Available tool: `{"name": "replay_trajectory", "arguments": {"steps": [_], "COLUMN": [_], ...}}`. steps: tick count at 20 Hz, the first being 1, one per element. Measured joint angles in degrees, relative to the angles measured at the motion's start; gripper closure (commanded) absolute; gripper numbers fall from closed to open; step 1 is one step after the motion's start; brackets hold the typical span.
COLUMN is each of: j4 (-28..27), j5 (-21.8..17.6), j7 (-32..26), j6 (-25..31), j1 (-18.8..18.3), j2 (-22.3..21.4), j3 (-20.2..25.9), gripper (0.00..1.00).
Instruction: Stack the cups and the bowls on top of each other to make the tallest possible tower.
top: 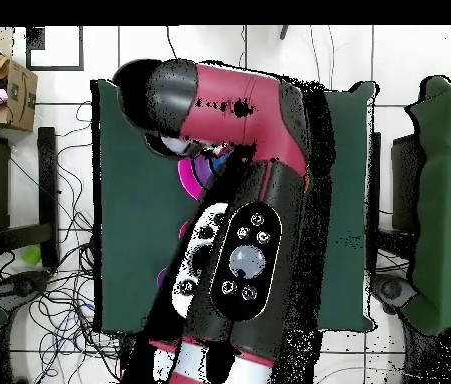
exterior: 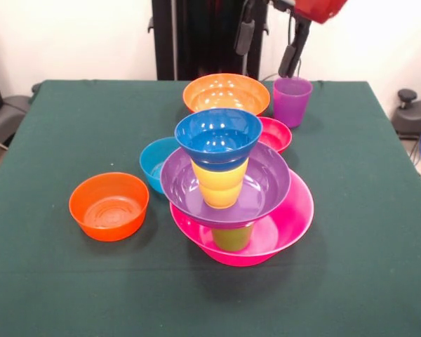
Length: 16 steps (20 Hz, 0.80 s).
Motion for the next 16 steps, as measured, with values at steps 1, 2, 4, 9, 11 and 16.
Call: {"name": "replay_trajectory", "arguments": {"steps": [1, 2, 4, 9, 11, 16], "j4": [0.6, 1.2, 3.4, 6.4, 7.9, 10.1], "j5": [0.0, 0.0, 0.0, -0.4, -1.3, -2.9], "j7": [0.0, 0.0, 0.0, 0.0, 0.0, 0.0], "j6": [-0.7, -1.5, -4.1, -8.5, -11.1, -14.9], "j1": [0.0, 0.0, 0.0, -0.1, -0.1, -0.5], "j2": [-0.4, -0.8, -2.3, -4.2, -5.0, -6.0], "j3": [0.0, 0.1, 0.3, 0.8, 1.1, 1.9], "gripper": [0.00, 0.00, 0.00, 0.00, 0.00, 0.00]}}
